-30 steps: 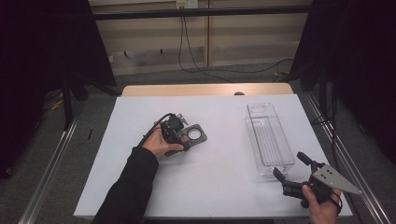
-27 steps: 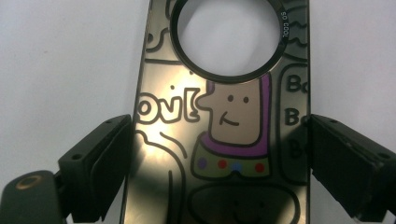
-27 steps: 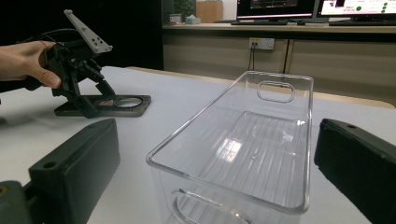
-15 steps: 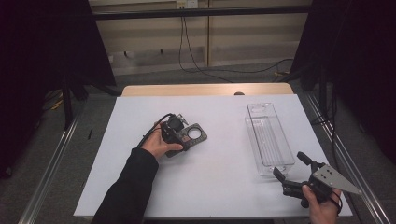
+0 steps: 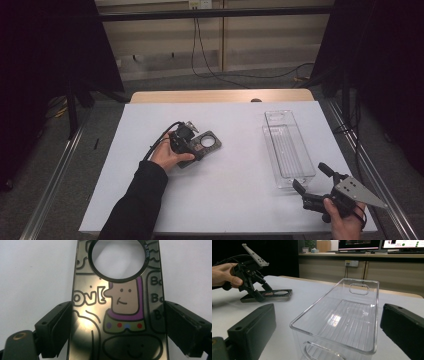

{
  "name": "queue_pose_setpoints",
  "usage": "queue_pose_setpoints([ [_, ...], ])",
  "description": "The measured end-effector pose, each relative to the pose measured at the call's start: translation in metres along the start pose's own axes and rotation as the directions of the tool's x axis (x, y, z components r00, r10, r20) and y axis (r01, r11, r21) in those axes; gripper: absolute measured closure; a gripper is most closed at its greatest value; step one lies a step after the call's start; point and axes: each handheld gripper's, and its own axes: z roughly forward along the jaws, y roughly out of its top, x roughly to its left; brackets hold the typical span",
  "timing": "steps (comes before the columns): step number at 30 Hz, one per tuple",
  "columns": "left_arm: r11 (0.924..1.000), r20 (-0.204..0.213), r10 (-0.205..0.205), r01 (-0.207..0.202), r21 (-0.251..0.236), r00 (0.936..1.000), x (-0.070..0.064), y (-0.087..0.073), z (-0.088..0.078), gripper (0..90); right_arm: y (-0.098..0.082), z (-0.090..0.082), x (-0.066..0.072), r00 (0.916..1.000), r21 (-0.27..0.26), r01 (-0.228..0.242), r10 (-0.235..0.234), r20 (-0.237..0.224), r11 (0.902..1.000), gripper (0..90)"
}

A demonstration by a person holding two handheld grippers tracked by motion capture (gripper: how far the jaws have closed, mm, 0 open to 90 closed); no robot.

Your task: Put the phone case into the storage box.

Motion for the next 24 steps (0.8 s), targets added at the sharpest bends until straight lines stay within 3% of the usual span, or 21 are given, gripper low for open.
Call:
queue_pose_setpoints([
  [1,0.9997,0.002,0.022,-0.022,0.006,0.9998,0.001,0.0,-0.002,12.5,0.0,0.0,0.0,1.0,0.0,0.001,-0.001,0.0,1.0,0.0],
  [3,0.9999,-0.006,0.009,-0.009,-0.015,0.9999,0.0,-0.002,-0.002,12.5,0.0,0.0,0.0,1.0,0.0,0.001,-0.001,0.0,1.0,0.0],
  [6,0.9995,-0.008,0.022,-0.023,-0.024,0.9997,-0.002,-0.002,-0.005,12.5,0.0,0.0,0.0,1.0,0.0,0.0,0.0,0.0,1.0,0.0],
  [11,0.9941,-0.029,0.026,-0.029,-0.105,0.9992,-0.004,-0.004,-0.013,12.5,0.0,0.0,0.0,1.0,-0.001,0.002,-0.002,0.0,1.0,0.0],
  [14,0.9869,-0.041,0.012,-0.018,-0.16,0.9991,-0.006,-0.007,-0.017,12.5,0.0,0.0,0.0,1.0,-0.002,0.001,-0.001,0.001,1.0,0.0],
  [17,0.9779,-0.058,0.027,-0.039,-0.206,0.9979,-0.007,-0.012,-0.018,12.4,0.0,0.0,0.0,1.0,-0.002,0.002,-0.002,0.002,1.0,0.0],
  [20,0.9745,-0.059,0.044,-0.056,-0.217,0.9973,-0.006,-0.018,-0.018,12.4,0.0,0.0,0.0,1.0,-0.002,0.004,-0.004,0.003,1.0,0.0],
  [22,0.9676,-0.052,0.022,-0.034,-0.25,0.9984,-0.006,-0.021,-0.018,12.4,0.0,0.0,0.0,1.0,-0.001,0.002,-0.002,0.002,1.0,0.0],
  [24,0.966,-0.057,0.023,-0.037,-0.256,0.9981,-0.005,-0.023,-0.02,12.4,0.0,0.0,0.0,1.0,-0.001,0.002,-0.002,0.002,1.0,0.0],
])
